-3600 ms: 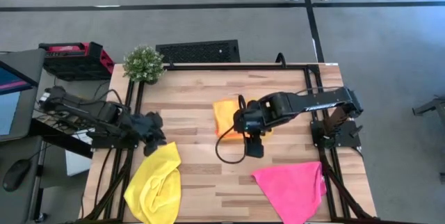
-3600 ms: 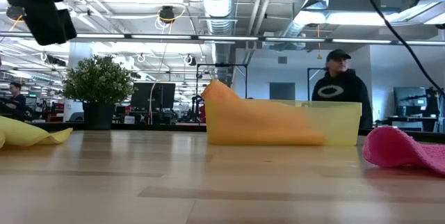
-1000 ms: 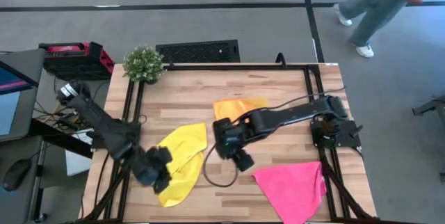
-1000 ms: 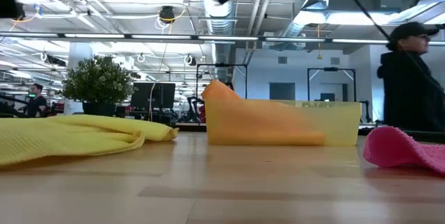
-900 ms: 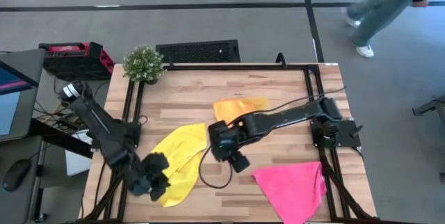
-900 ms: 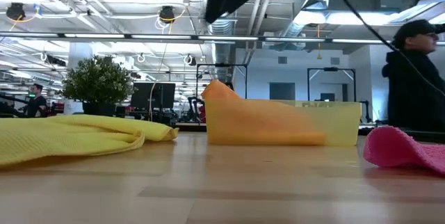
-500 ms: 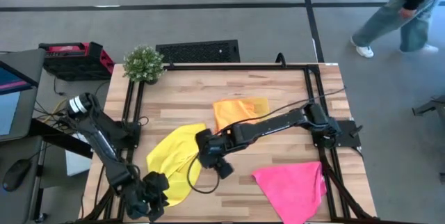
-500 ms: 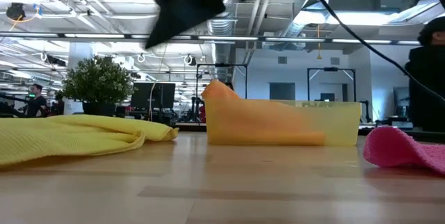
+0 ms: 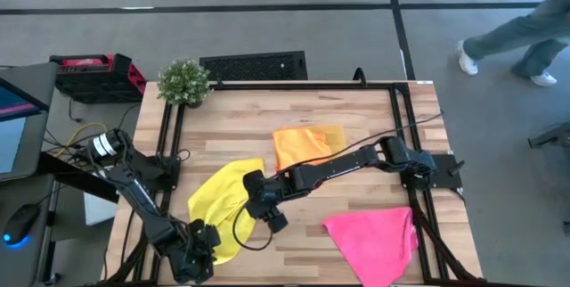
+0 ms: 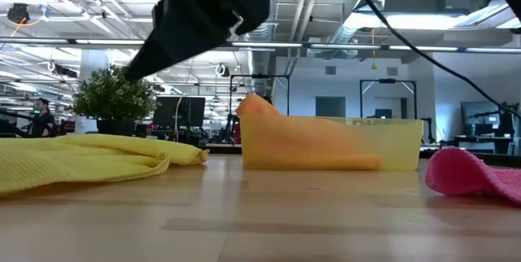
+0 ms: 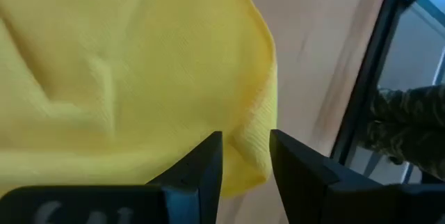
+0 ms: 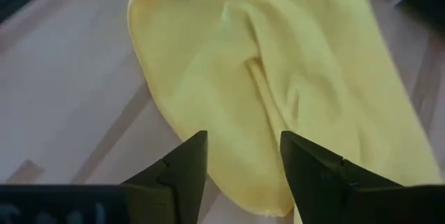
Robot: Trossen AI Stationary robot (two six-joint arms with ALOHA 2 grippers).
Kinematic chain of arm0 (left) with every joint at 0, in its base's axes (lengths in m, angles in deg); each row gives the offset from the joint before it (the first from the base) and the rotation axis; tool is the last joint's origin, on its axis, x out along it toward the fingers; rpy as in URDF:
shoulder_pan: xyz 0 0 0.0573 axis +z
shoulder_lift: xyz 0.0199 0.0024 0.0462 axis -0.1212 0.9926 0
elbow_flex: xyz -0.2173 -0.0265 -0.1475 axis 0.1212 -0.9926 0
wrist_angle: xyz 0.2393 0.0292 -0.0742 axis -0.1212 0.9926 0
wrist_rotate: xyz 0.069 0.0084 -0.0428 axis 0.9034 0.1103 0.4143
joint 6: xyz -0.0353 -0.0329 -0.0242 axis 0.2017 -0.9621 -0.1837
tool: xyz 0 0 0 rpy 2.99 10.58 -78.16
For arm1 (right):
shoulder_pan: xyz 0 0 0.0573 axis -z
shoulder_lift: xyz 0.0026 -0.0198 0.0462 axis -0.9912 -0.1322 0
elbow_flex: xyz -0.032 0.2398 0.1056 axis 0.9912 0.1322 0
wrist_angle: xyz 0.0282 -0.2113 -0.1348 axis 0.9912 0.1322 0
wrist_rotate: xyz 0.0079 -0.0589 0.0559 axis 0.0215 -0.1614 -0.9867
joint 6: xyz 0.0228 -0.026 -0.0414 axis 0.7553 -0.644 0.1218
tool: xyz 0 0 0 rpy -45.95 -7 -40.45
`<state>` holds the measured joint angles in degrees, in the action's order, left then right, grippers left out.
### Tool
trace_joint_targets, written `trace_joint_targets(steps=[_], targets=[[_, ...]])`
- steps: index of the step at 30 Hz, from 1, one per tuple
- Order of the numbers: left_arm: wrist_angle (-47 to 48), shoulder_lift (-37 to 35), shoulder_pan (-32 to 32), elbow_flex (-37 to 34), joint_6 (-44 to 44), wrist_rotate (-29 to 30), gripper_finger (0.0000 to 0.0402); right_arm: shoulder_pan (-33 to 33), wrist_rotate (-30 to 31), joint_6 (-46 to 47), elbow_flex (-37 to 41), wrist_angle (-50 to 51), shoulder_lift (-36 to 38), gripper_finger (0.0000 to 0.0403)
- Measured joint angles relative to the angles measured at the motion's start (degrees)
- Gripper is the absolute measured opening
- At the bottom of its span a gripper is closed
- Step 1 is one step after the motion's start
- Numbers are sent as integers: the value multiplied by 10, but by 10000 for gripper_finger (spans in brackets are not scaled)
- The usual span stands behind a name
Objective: Fold microfiber towels
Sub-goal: Fold the yellow microfiber towel
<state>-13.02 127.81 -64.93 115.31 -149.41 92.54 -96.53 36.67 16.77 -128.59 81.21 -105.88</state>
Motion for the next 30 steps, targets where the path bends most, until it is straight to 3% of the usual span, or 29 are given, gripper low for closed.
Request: trace_joint_targets(steps=[11,21,25,30], targets=[[-22,32,6,0,31,-16,112,5,-2,5,0,3,-3,198],[-23,33,8,0,-43,-51,112,18,-3,6,0,3,-3,194],[-30,33,8,0,-16,-62,111,24,-3,6,0,5,-3,189],[-32,33,9,1,-18,-64,65,26,-2,6,0,7,-3,181]])
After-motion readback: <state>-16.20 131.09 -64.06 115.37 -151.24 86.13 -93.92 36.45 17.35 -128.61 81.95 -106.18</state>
